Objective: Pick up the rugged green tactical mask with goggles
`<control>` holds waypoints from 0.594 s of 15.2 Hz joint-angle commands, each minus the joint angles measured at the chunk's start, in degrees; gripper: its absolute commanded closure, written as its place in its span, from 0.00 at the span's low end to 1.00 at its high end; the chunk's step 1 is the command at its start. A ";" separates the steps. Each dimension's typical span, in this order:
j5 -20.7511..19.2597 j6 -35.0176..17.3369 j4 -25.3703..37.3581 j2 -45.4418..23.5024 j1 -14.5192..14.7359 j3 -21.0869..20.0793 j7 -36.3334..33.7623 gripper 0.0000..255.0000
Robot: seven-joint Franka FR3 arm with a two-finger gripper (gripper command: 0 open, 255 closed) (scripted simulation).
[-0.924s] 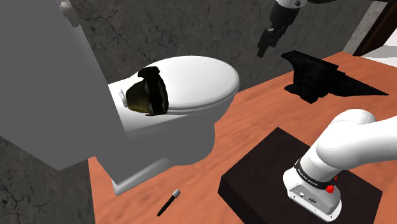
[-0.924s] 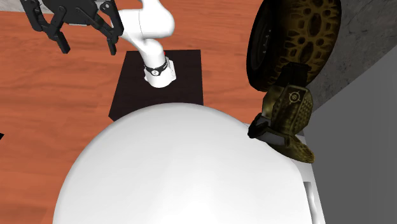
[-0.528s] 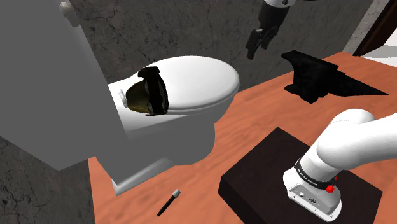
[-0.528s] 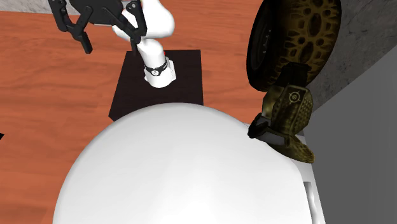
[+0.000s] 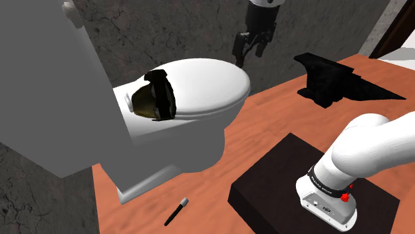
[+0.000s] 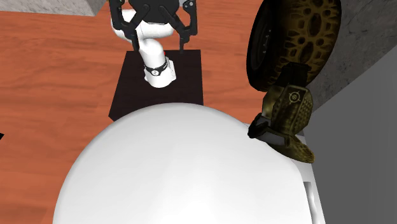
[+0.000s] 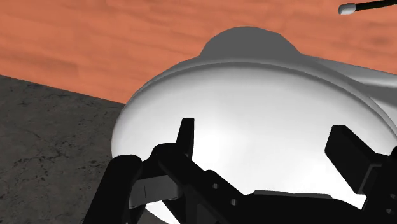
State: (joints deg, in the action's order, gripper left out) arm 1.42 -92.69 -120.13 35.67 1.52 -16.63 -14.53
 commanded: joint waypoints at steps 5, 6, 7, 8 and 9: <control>1.81 2.71 10.46 -9.39 -0.36 -7.92 -11.02 0.00; 1.83 3.16 12.38 -11.13 -0.46 -9.25 -12.89 0.00; 1.76 3.63 14.39 -12.96 -0.56 -10.61 -14.80 0.00; 1.57 4.12 16.49 -14.88 -0.66 -11.99 -16.75 0.00; 1.26 4.64 18.68 -16.92 -0.72 -13.39 -18.76 0.00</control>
State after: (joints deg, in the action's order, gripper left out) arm 2.76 -88.23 -102.99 20.46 0.82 -28.64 -31.14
